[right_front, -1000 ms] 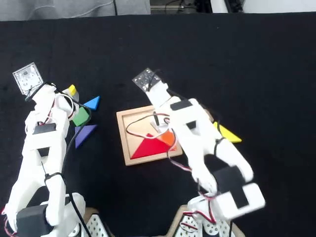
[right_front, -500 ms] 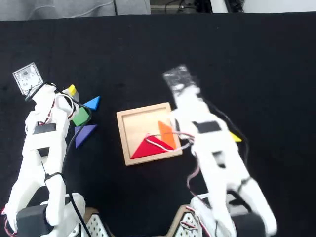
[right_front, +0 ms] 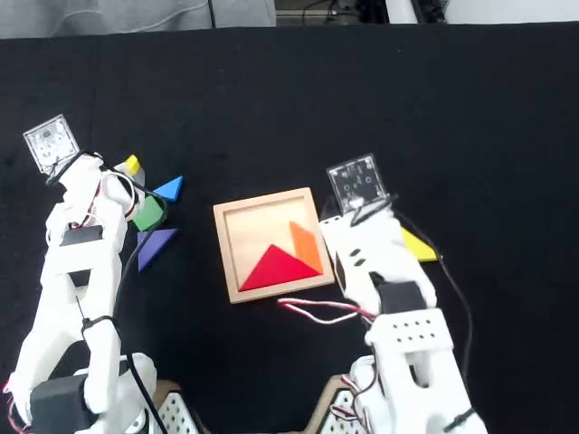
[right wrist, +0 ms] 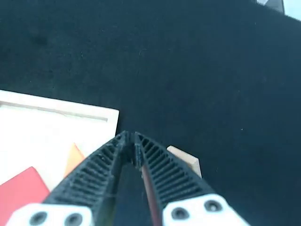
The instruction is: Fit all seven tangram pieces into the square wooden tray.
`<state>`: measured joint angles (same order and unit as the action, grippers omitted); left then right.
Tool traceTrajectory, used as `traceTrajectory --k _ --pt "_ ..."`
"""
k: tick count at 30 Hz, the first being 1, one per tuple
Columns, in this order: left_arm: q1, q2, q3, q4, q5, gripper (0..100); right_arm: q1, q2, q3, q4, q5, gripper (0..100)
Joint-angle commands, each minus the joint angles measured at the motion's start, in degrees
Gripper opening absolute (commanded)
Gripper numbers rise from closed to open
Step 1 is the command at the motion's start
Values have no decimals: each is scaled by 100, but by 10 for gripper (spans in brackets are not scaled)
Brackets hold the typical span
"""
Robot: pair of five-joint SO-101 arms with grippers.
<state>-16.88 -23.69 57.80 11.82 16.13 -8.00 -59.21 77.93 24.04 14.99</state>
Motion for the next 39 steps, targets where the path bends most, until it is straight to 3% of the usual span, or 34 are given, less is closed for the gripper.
traceTrajectory --k 1,39 --pt "57 -211 -48 -88 -44 195 79 -356 40 -123 -18 11" --pt "66 -211 13 -123 -44 195 79 -664 409 -149 -9 12"
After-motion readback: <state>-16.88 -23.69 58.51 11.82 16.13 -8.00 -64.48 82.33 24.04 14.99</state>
